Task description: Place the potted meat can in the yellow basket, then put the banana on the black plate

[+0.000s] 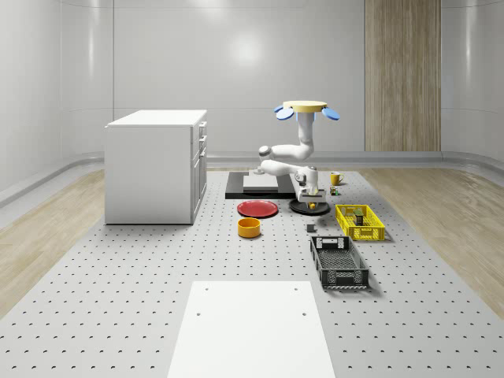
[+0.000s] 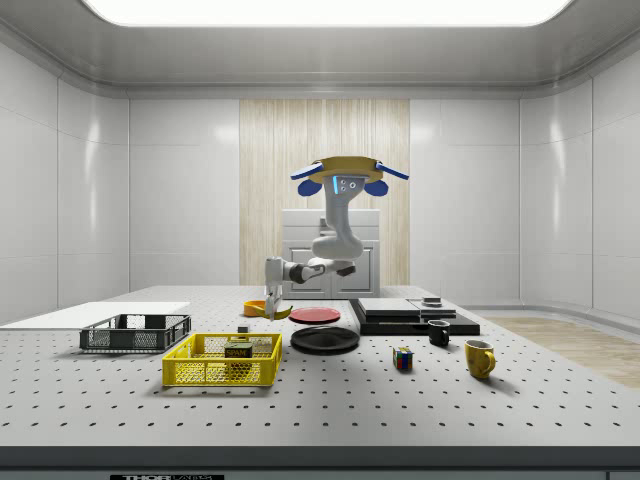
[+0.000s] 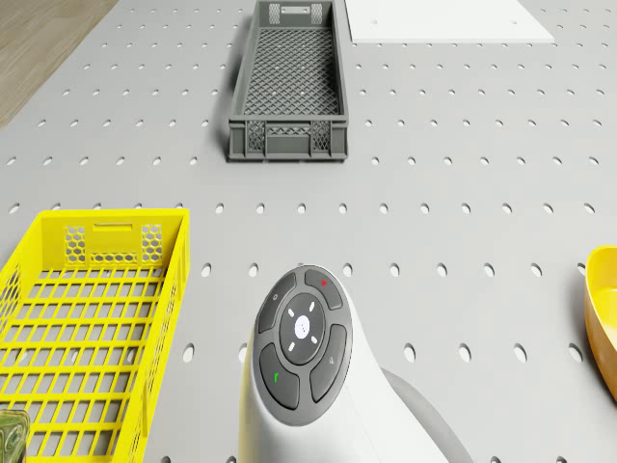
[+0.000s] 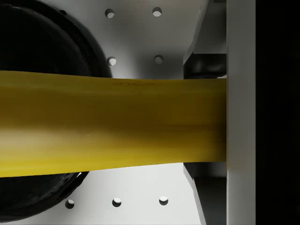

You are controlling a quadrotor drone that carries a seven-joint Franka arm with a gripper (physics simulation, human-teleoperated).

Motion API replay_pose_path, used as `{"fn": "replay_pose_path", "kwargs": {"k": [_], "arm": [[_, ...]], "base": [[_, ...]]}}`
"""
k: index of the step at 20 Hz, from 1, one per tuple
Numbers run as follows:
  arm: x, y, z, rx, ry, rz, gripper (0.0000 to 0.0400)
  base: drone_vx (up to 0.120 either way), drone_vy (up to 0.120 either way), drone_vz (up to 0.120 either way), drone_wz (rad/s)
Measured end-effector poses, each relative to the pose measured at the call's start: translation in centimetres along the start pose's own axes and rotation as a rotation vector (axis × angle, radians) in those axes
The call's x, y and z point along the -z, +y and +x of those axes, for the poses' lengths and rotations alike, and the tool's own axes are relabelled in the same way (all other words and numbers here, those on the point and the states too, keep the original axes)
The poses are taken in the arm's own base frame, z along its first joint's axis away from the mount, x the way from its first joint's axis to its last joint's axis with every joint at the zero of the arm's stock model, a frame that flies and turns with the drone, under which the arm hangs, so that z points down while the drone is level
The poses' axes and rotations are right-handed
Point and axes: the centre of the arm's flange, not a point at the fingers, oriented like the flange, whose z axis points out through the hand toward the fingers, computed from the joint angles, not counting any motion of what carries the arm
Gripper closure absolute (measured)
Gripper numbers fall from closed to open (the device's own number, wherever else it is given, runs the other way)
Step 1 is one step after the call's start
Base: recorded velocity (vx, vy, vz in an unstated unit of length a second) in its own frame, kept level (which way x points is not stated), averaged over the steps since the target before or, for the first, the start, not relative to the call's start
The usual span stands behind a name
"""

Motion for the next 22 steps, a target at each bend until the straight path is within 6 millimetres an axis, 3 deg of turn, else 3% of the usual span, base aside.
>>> {"fn": "replay_pose_path", "kwargs": {"k": [3, 22], "arm": [[0.00, 0.00, 0.00, 0.000, 0.000, 0.000, 0.0200], [0.00, 0.00, 0.00, -0.001, 0.000, 0.000, 0.0200]], "base": [[-0.120, 0.080, 0.000, 0.000], [-0.120, 0.000, 0.000, 0.000]]}}
